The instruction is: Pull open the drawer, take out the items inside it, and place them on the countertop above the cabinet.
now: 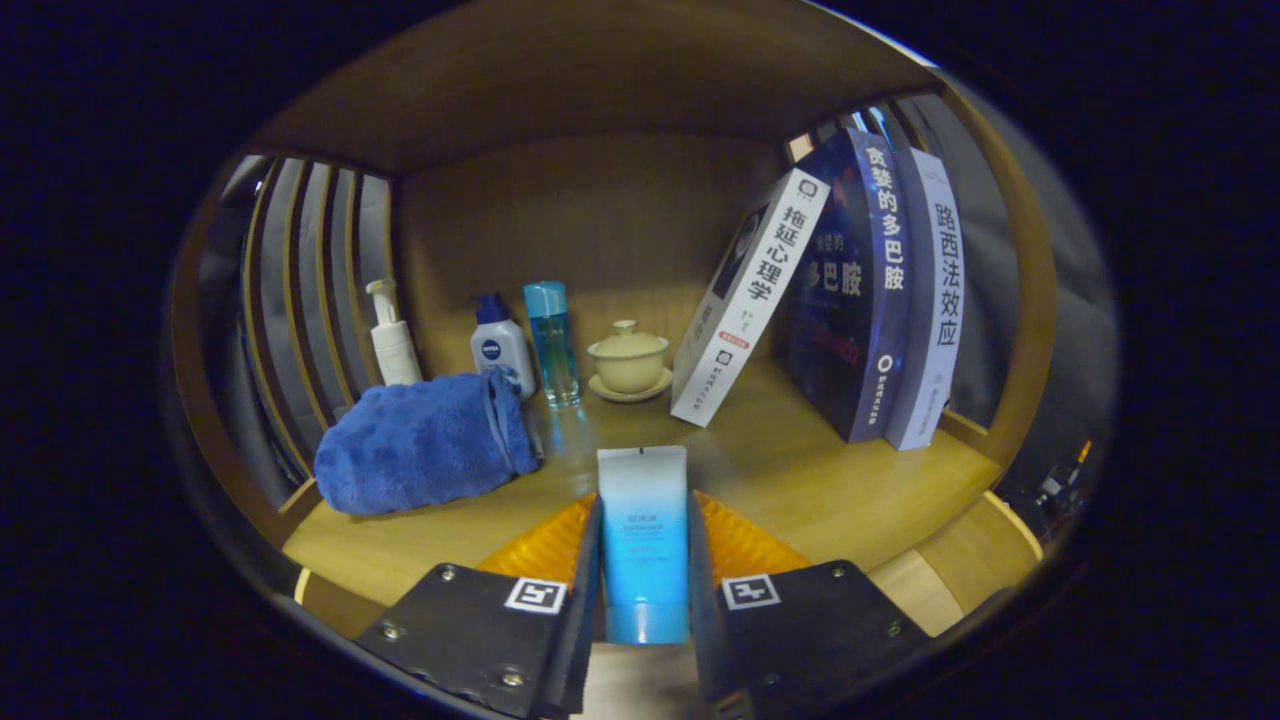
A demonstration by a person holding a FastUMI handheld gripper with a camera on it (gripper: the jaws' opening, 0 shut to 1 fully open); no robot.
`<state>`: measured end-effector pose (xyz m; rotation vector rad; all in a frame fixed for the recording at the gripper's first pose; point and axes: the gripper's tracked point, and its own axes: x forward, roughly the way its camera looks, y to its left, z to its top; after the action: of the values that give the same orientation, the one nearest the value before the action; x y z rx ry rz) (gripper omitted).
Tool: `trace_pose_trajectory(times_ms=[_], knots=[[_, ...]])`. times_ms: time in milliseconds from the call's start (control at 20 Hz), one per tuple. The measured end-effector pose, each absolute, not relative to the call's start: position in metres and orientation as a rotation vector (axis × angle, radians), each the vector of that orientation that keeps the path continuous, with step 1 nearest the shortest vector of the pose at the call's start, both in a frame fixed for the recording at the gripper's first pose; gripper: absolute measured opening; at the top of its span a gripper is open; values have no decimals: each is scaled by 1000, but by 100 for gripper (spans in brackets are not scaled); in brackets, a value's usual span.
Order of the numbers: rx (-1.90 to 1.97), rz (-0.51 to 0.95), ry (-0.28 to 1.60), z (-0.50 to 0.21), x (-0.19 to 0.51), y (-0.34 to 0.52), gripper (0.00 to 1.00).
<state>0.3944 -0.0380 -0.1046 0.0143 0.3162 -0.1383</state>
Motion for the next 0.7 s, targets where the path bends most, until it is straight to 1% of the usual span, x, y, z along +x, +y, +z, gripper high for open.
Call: trace_pose_trajectory(times_ms=[200,350,400,450,550,600,700], knots=[[15,-149,335,-110,398,-41,43],[15,-156,306,-103,397,-43,48],[21,-155,296,-100,398,-43,51],[31,-149,295,-99,396,-41,52],[38,-150,303,-96,388,-41,60],[42,-145,295,-91,385,-41,71],[48,-139,289,-83,374,-40,89]])
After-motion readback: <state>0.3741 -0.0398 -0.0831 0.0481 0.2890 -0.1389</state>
